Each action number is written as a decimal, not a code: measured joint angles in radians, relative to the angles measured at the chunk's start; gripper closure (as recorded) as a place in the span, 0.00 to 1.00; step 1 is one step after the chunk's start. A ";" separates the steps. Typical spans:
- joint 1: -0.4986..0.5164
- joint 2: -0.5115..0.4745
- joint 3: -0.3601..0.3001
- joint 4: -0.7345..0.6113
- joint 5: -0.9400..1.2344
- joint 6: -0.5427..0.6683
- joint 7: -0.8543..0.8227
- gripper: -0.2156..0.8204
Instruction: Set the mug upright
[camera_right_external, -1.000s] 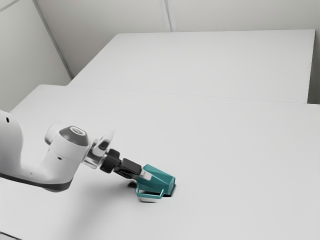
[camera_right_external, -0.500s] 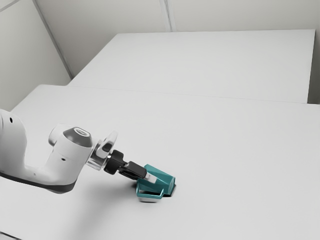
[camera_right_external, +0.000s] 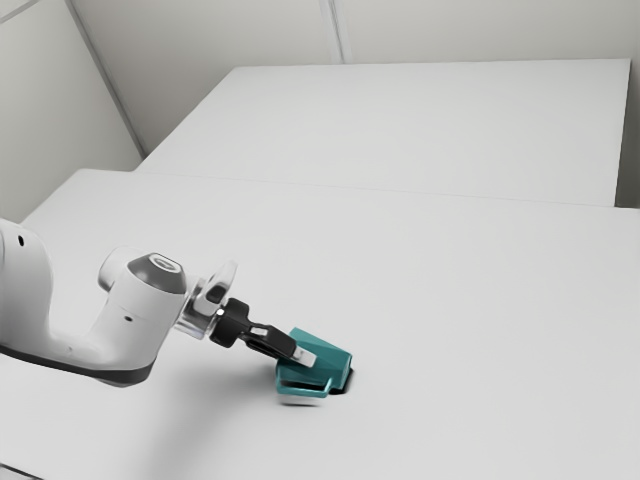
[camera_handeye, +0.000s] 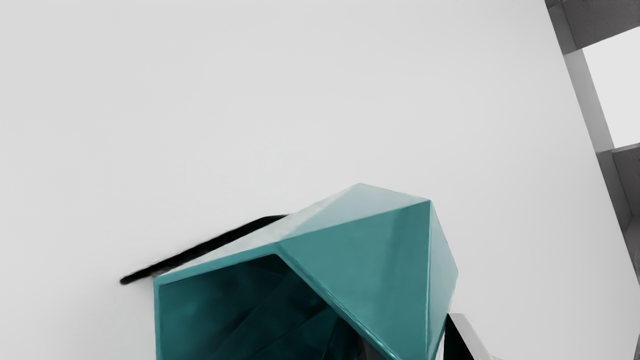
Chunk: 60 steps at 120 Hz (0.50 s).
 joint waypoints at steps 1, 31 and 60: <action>0.000 0.000 0.000 0.000 0.000 0.000 0.000 0.81; -0.016 -0.029 0.000 0.002 -0.006 0.003 0.004 0.92; -0.033 -0.085 0.000 0.006 0.007 0.006 0.005 0.96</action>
